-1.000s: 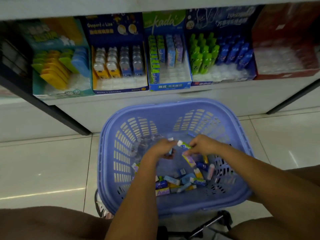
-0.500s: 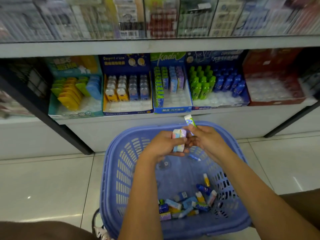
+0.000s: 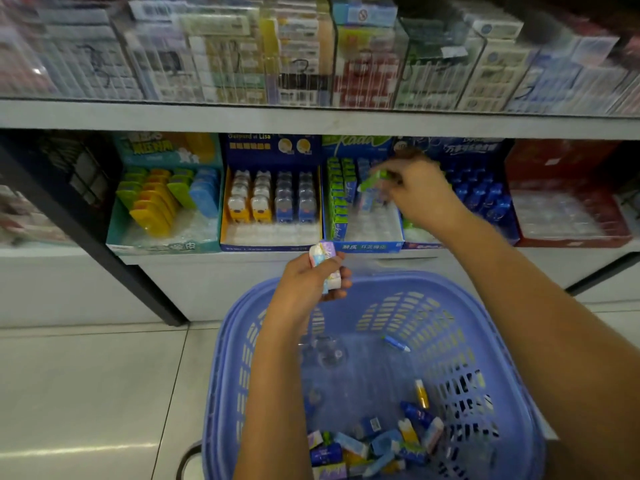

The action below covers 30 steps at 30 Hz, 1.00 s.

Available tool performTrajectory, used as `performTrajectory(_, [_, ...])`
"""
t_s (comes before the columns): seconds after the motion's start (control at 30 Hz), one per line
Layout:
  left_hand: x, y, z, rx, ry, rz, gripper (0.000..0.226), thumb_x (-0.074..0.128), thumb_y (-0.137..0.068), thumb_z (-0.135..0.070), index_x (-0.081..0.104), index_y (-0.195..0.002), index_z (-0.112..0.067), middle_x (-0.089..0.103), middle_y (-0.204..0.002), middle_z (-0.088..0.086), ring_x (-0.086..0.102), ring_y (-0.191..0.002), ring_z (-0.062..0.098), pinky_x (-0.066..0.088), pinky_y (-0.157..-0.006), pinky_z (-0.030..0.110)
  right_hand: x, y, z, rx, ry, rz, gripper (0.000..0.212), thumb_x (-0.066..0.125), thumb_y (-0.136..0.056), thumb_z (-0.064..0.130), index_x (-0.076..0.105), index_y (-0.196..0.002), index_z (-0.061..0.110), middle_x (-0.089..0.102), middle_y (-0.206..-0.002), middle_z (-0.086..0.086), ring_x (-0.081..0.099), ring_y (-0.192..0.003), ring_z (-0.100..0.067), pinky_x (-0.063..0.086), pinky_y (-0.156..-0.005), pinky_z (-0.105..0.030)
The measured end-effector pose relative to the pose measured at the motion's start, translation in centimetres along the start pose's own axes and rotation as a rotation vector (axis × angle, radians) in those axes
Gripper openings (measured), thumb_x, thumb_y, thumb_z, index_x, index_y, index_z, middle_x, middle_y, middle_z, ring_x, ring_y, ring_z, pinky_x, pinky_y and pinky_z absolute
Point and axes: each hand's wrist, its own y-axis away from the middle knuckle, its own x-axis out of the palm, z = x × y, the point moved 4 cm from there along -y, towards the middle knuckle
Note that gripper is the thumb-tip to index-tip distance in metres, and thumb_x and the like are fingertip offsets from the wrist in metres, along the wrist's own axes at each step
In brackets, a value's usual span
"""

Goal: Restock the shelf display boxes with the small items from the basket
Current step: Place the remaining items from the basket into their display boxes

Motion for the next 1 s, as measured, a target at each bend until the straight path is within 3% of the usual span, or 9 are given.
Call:
performTrajectory(0.07, [-0.5,0.0,-0.4,0.014,0.026,-0.021,0.012,0.055,-0.094,-0.011,0.065,-0.101,-0.007,0.066,-0.073,0.005,0.064,-0.058,0.011,0.052,-0.053,0.019,0.9,-2.1,0.5,-0.02,0.083,0.087,0.029,0.053,-0.094,0.012,0.062,-0.122,0.009,0.061,-0.121,-0.016,0.059,-0.106,-0.03,0.041,-0.086,-0.022])
performTrajectory(0.13, [-0.8,0.0,-0.7,0.031,0.054,-0.038,0.011,0.055,-0.094,-0.011,0.065,-0.097,-0.009,0.066,-0.071,0.004,0.064,-0.058,0.011,0.052,-0.053,0.02,1.7,-3.8,0.4,0.018,0.139,0.156,0.03,0.058,-0.092,0.015,0.06,-0.122,0.009,0.059,-0.126,-0.013,0.057,-0.112,-0.027,0.043,-0.093,-0.027])
performTrajectory(0.27, [-0.9,-0.2,-0.9,0.044,0.038,-0.034,0.013,0.055,-0.094,-0.011,0.065,-0.101,-0.008,0.067,-0.071,0.003,0.064,-0.06,0.012,0.053,-0.054,0.02,2.5,-5.1,0.0,0.045,0.125,0.194,0.026,0.067,-0.086,0.016,0.065,-0.111,0.01,0.064,-0.116,-0.009,0.059,-0.105,-0.02,0.041,-0.08,-0.02])
performTrajectory(0.47, [-0.3,-0.4,-0.7,0.027,0.027,-0.001,0.015,0.054,-0.095,-0.01,0.065,-0.105,-0.006,0.067,-0.074,0.004,0.065,-0.062,0.012,0.054,-0.057,0.021,2.8,-5.6,-0.4,0.046,0.109,0.265,0.029,0.072,-0.082,0.018,0.069,-0.11,0.012,0.066,-0.113,-0.007,0.06,-0.1,-0.017,0.043,-0.079,-0.019])
performTrajectory(0.63, [-0.3,-0.4,-0.7,0.028,0.037,0.002,0.015,0.055,-0.094,-0.007,0.066,-0.102,-0.006,0.071,-0.079,0.007,0.069,-0.068,0.014,0.056,-0.06,0.022,3.6,-5.1,-0.5,0.034,0.011,0.173,0.031,0.077,-0.076,0.01,0.066,-0.104,0.004,0.067,-0.105,-0.012,0.059,-0.089,-0.016,0.043,-0.075,-0.019])
performTrajectory(0.73, [-0.3,-0.4,-0.6,0.026,0.043,0.008,0.012,0.056,-0.093,-0.007,0.066,-0.1,-0.008,0.075,-0.083,0.006,0.071,-0.072,0.014,0.056,-0.06,0.022,3.5,-4.6,-0.8,-0.014,0.06,0.068,0.023,0.076,-0.077,0.015,0.07,-0.095,0.002,0.067,-0.103,-0.012,0.06,-0.097,-0.023,0.04,-0.076,-0.018])
performTrajectory(0.83, [-0.2,-0.5,-0.5,0.023,0.066,0.0,0.007,0.057,-0.093,-0.008,0.064,-0.096,-0.01,0.075,-0.083,0.005,0.072,-0.071,0.014,0.056,-0.059,0.021,3.9,-3.9,-1.2,-0.05,0.119,0.026,0.019,0.072,-0.081,0.019,0.075,-0.093,0.005,0.066,-0.11,-0.012,0.055,-0.109,-0.027,0.04,-0.092,-0.027])
performTrajectory(0.9, [-0.1,-0.5,-0.5,0.025,0.072,-0.007,0.006,0.059,-0.092,-0.009,0.064,-0.095,-0.01,0.075,-0.083,0.005,0.072,-0.072,0.014,0.056,-0.06,0.021,4.3,-3.6,-1.6,-0.025,0.137,0.038,0.02,0.069,-0.084,0.022,0.075,-0.096,0.007,0.064,-0.115,-0.007,0.047,-0.117,-0.029,0.037,-0.099,-0.034])
performTrajectory(1.0, [0.2,-0.4,-0.4,0.037,0.068,0.003,0.009,0.062,-0.09,-0.009,0.065,-0.098,-0.009,0.075,-0.089,0.007,0.072,-0.08,0.015,0.057,-0.064,0.021,4.1,-3.2,-1.7,-0.027,0.24,0.076,0.027,0.063,-0.089,0.027,0.071,-0.111,0.014,0.055,-0.129,-0.003,0.035,-0.126,-0.029,0.029,-0.1,-0.028])
